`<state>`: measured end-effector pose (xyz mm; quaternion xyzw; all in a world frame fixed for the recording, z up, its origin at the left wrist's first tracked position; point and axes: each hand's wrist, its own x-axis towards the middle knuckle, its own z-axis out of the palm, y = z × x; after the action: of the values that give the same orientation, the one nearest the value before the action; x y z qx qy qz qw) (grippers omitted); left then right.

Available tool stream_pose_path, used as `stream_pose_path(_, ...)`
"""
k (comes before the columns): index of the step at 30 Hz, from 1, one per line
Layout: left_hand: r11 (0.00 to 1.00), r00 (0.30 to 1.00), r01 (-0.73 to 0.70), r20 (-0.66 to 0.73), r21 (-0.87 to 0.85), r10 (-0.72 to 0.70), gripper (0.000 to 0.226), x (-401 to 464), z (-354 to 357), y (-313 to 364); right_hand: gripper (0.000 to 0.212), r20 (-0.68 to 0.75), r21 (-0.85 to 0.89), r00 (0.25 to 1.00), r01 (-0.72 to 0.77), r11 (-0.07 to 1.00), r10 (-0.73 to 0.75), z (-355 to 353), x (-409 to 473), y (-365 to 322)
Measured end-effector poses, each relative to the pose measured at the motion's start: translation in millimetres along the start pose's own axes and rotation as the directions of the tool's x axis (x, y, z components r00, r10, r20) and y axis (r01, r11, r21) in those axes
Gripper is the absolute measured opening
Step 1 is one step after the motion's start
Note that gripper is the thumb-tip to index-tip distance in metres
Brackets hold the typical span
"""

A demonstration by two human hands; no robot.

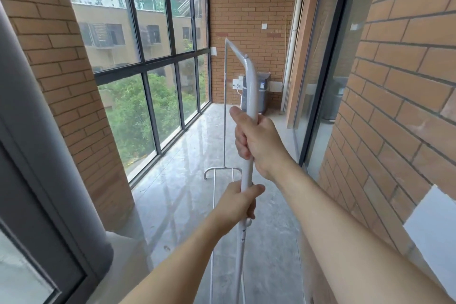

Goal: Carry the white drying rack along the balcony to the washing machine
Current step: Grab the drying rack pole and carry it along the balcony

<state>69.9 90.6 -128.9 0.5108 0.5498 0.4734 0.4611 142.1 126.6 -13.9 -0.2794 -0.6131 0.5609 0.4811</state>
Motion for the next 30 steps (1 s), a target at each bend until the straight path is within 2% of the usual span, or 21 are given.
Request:
stream_pose_path(9,0.999,0.996,-0.005,-0.084,-0.036,0.002,0.034,18.6,13.0,-13.1,0.055,0.018,0.070,0.998,-0.056,0.996,0.055,-5.6,3.9,12.3)
stream_pose_path(20,0.994,0.989,-0.076,-0.136,-0.075,0.066,0.031,21.1,17.6,-13.5,0.047,-0.055,0.097,0.998,0.038,0.995,-0.033,1.5,-0.5,10.3)
stream_pose_path(26,0.990,0.985,-0.094,-0.155,-0.102,0.077,0.041,25.6,14.9,-7.1,0.047,-0.029,0.092,0.998,0.063,0.994,-0.061,2.4,5.1,4.7)
stream_pose_path(30,0.990,0.981,-0.110,-0.169,-0.092,0.094,0.035,33.1,17.6,-3.1,0.049,-0.031,0.070,0.994,0.102,0.992,-0.100,-1.2,13.3,3.8)
